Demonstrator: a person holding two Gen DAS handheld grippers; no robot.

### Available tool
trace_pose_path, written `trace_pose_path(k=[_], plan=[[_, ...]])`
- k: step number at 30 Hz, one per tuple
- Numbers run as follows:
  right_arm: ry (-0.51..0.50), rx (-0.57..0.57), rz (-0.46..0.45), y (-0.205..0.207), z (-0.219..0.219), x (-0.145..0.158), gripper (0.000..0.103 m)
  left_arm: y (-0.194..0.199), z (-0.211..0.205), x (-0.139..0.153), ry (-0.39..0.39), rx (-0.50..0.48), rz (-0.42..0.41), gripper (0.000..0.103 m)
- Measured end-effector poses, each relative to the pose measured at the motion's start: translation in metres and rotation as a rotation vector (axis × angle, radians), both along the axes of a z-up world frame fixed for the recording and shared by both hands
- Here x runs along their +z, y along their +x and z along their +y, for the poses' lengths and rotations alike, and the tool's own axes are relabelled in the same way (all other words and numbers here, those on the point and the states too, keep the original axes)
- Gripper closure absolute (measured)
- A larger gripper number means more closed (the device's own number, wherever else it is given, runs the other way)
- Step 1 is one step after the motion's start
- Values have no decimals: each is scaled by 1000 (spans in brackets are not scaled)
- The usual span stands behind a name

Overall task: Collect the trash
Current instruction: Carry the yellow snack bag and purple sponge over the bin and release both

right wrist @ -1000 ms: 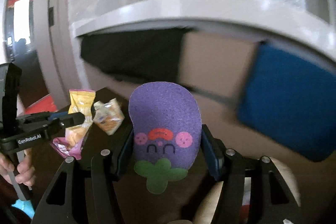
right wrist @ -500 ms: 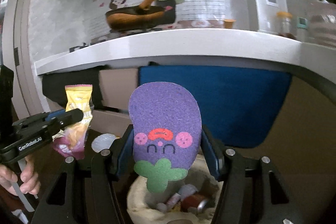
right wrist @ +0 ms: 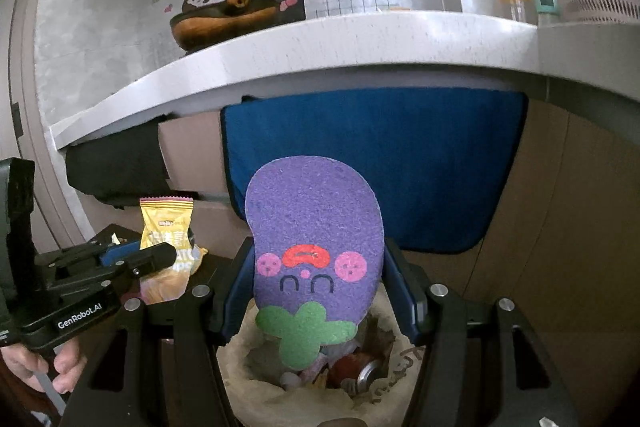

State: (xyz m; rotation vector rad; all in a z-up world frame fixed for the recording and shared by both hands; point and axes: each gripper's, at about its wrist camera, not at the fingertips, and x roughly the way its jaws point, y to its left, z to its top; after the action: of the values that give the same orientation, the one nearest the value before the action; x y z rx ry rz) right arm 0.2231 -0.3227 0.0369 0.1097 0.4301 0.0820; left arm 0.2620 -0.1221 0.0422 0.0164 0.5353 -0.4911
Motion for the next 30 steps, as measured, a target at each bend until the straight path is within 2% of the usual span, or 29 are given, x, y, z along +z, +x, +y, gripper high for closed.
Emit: trace_pose_path(k=[15,30], plan=[[49,-21,136,27,-15,-60,46,29,-6,-48,11,-26,125,83],[55,-20,206,51,-15,-89,46,49,-13,-82,23,-37,228,83]])
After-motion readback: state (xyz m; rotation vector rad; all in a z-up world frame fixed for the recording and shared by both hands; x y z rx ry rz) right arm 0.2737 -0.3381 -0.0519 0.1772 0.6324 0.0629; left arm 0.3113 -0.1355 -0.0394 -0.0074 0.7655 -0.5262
